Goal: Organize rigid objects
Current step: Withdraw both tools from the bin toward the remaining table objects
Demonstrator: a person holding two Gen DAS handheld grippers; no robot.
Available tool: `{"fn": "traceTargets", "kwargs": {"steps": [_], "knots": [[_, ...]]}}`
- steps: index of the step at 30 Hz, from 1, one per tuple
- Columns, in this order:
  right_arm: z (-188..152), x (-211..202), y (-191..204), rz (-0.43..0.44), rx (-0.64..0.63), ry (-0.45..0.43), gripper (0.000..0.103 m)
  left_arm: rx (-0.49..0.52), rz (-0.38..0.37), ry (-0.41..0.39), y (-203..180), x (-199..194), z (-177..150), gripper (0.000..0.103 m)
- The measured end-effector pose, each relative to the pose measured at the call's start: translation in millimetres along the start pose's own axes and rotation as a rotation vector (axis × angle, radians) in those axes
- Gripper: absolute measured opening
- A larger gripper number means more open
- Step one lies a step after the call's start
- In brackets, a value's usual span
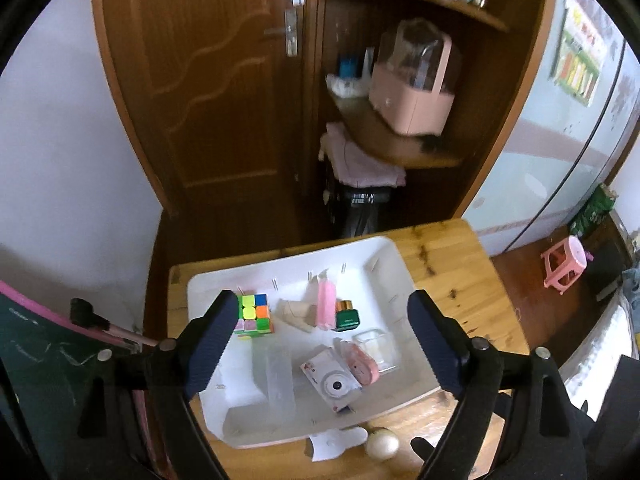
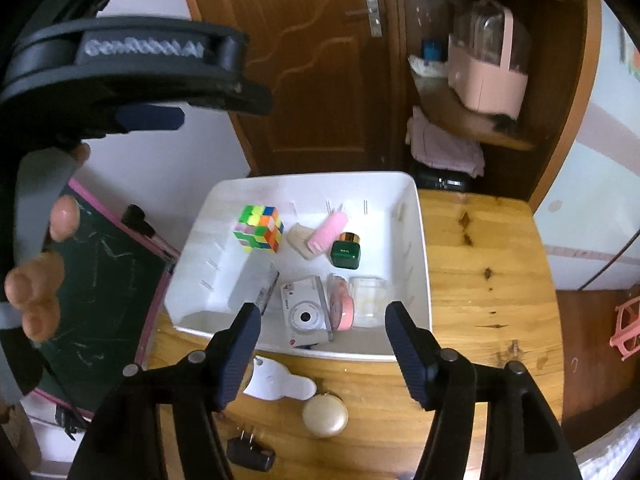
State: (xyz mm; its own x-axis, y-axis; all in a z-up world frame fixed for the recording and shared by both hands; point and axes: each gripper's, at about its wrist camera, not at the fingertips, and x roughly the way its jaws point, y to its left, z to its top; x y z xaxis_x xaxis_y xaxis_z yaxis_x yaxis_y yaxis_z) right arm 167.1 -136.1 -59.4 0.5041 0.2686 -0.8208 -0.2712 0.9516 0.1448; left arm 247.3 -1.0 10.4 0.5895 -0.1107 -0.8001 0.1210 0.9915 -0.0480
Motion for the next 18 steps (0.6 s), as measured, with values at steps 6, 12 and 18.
{"fn": "traceTargets", "kwargs": {"steps": [6, 12, 18], "knots": [[-22, -29, -3, 0.021, -0.031, -0.026, 0.066, 0.008, 0.018, -0.077, -14, -47, -20, 0.091], [-53, -37, -13, 0.005, -0.056, -0.021, 0.070, 0.005, 0.052, -0.100, -21, -60, -57, 0.097], [-82, -24, -24, -0.001, -0.063, 0.001, 0.070, -0.039, 0.071, -0.068, -20, -62, -111, 0.098]]}}
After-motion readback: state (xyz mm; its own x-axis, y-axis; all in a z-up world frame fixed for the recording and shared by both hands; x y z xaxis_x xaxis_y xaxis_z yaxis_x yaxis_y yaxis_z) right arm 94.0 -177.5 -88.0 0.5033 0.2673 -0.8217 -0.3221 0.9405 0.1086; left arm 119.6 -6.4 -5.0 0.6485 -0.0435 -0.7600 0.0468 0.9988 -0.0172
